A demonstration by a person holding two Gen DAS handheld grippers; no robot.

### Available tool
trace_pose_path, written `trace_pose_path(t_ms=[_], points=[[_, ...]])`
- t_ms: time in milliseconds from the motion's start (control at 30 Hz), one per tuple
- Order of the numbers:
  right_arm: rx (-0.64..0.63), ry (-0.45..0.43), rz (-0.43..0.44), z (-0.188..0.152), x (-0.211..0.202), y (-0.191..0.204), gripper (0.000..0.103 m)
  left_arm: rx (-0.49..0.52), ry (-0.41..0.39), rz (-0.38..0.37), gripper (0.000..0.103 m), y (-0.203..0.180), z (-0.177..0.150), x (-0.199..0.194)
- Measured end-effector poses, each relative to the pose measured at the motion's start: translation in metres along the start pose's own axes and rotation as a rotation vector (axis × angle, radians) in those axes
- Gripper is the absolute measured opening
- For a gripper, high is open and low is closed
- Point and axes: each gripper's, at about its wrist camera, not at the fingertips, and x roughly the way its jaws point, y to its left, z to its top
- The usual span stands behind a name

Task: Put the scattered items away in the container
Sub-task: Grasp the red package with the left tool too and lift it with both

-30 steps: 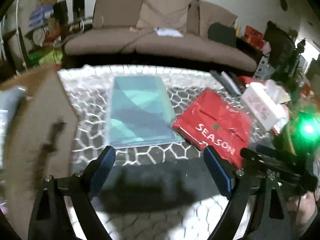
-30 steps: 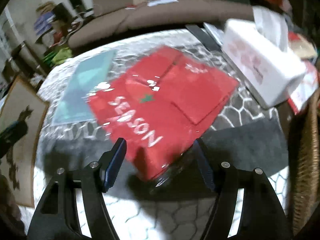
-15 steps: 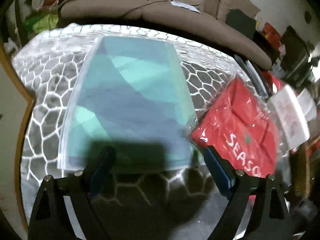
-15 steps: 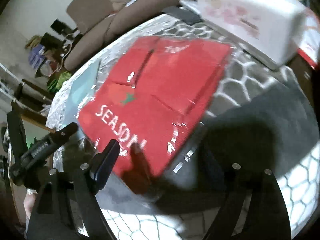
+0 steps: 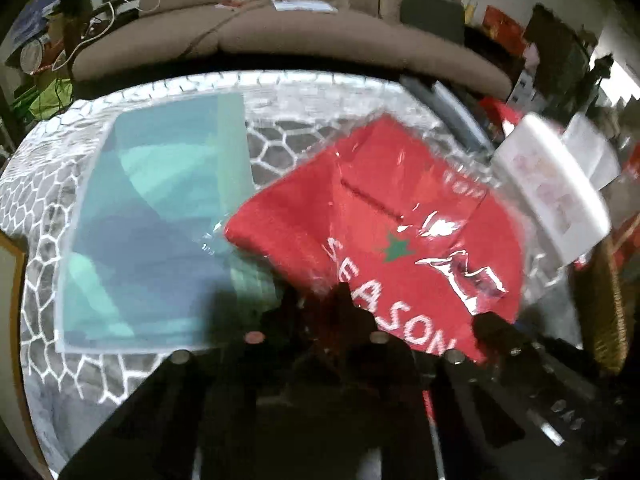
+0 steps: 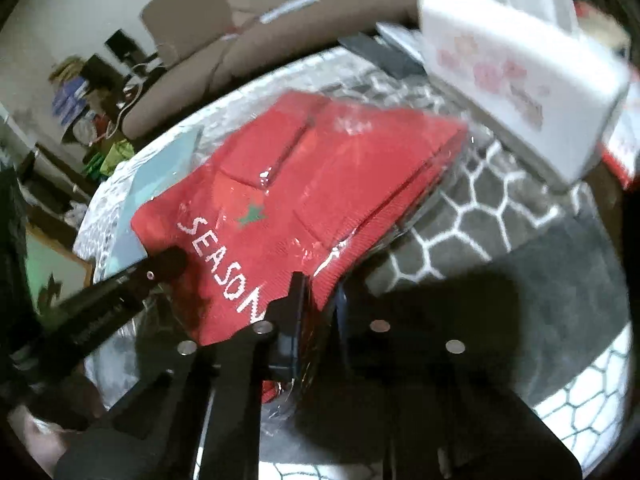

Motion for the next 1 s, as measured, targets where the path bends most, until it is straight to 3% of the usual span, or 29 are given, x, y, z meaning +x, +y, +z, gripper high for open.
trace_pose_path(t_ms=[200, 367, 567, 700, 833, 1000], points=[[-0.129, -0.045, -0.034, -0.005, -0.037, 0.044, 0.01, 0.041, -0.076, -0.006, 0.013, -0.006, -0.003, -0.057], [-0.186, -0.063, -0.014, -0.008, -0.08, 0.079, 0.009, 0.012, -0.092, -0.035, 0.012, 0.004, -0.002, -0.103], [-0.231, -0.135, 0.048, 0.001, -0.148, 0.145, 0.009, -0.011, -0.201, -0.024, 0.012, 0.027, 0.004, -0.193], [-0.288, -0.212, 0.087, 0.012, -0.196, 0.209, 0.009, -0.018, -0.299, 0.009, 0.012, 0.058, 0.016, -0.269], [-0.383, -0.282, 0.151, 0.018, -0.235, 0.299, 0.009, -0.036, -0.385, 0.081, 0.012, 0.109, 0.017, -0.343], [-0.472, -0.287, 0.246, -0.002, -0.232, 0.41, 0.009, -0.105, -0.415, 0.176, 0.012, 0.193, -0.005, -0.387]])
